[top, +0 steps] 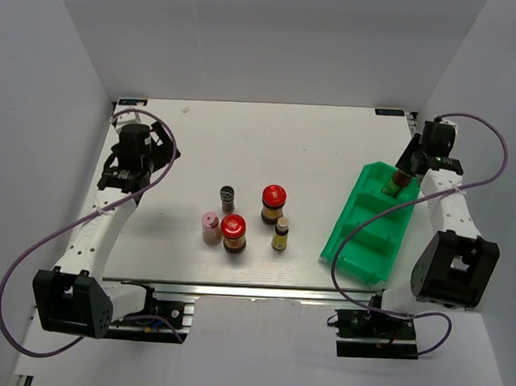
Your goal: Organize the condiment bottles
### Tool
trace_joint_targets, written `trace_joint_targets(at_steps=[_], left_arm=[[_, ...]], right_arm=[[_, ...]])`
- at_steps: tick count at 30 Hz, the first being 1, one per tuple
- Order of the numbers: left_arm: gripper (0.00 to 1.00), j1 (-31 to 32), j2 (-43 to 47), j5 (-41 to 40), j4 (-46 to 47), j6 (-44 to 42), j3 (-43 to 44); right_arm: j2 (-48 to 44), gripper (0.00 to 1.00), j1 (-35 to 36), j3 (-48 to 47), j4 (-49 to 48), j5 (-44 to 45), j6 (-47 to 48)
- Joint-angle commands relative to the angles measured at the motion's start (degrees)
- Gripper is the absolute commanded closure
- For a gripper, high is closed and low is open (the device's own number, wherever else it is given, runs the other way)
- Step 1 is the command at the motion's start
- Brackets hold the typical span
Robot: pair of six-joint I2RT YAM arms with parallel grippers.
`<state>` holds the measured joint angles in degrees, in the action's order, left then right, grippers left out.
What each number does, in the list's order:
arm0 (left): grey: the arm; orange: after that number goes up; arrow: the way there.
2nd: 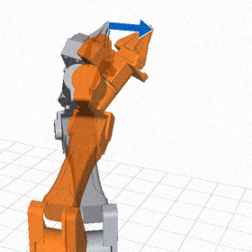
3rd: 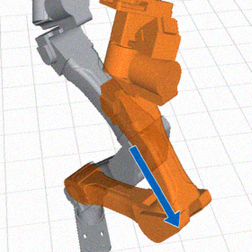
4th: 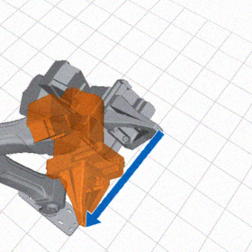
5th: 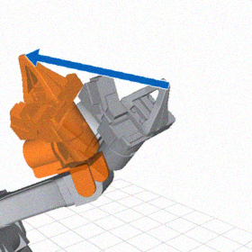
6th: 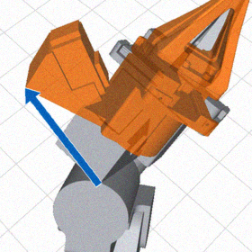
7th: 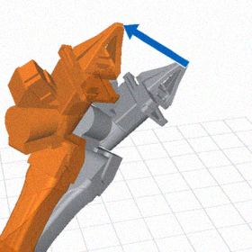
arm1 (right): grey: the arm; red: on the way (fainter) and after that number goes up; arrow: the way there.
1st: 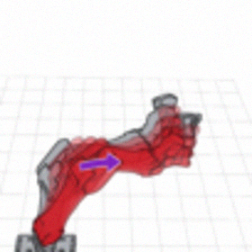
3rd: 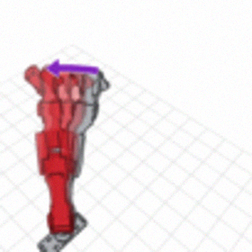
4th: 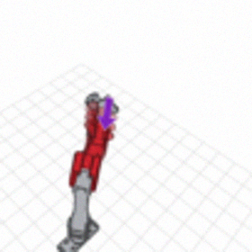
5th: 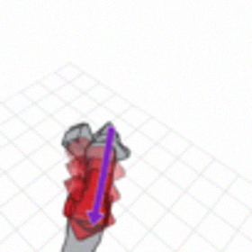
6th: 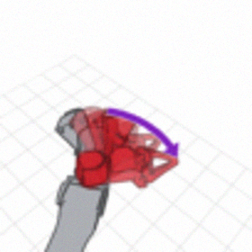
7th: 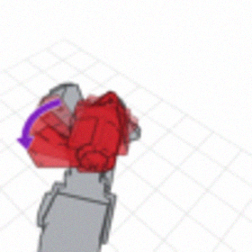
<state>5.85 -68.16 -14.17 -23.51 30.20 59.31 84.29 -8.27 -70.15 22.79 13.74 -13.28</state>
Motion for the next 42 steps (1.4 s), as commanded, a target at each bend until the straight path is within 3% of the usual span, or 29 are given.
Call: trace_joint_targets(at_steps=[1, 6, 15, 20, 21, 22, 33, 36, 38, 39, 42], left_arm=[[0.02, -0.13, 0.4, -0.59, -0.05, -0.49, 1.07], [0.02, -0.13, 0.13, -0.77, 0.04, -0.58, 0.63], [0.02, -0.13, 0.13, -0.94, -0.31, -0.4, 0.46], [0.02, -0.13, 0.4, -0.86, -0.49, -0.31, 0.19], [0.02, -0.13, 0.48, -0.77, -0.57, -0.31, 0.19], [0.02, -0.13, 0.57, -0.77, -0.57, -0.23, 0.19], [0.02, -0.13, 1.1, 0.37, -0.57, 0.39, -0.16], [0.02, -0.13, 1.1, 0.99, 0.21, 1.09, -0.42], [0.02, -0.13, 0.93, 2.39, 0.39, 1.18, -0.34], [0.02, -0.13, 0.66, 2.92, 0.48, 1.36, -0.42], [0.02, -0.13, 0.05, 3.01, -0.04, 1.53, -0.42]], right_arm=[[-1.06, 0.78, -0.52, -1.13, -7.32, 2.69, -0.16], [0.08, 0.76, -0.52, 1.06, -5.39, 10.08, -1.57], [0.61, 0.65, -0.52, 3.97, -7.41, 8.15, -1.75], [-0.53, 0.34, -0.6, 3.53, -7.14, 6.57, -2.01], [-0.97, 0.19, -0.6, 3.09, -6.97, 6.3, -1.75], [-1.84, 0.11, -0.6, 2.65, -6.62, 5.78, -1.58], [-11.33, 0.11, -0.08, -2.89, -0.29, 2.36, -0.96], [-14.32, 0.11, 6.84, -2.54, 1.55, 4.44, 0.88], [-15.47, 0.11, 18.08, -2.27, 2.78, 8.14, 3.16], [-15.99, 0.11, 23.6, -2.01, 3.83, 7.1, 3.34], [-18.01, 0.11, 30.39, 1.76, 4.72, -6.23, 3.35]])
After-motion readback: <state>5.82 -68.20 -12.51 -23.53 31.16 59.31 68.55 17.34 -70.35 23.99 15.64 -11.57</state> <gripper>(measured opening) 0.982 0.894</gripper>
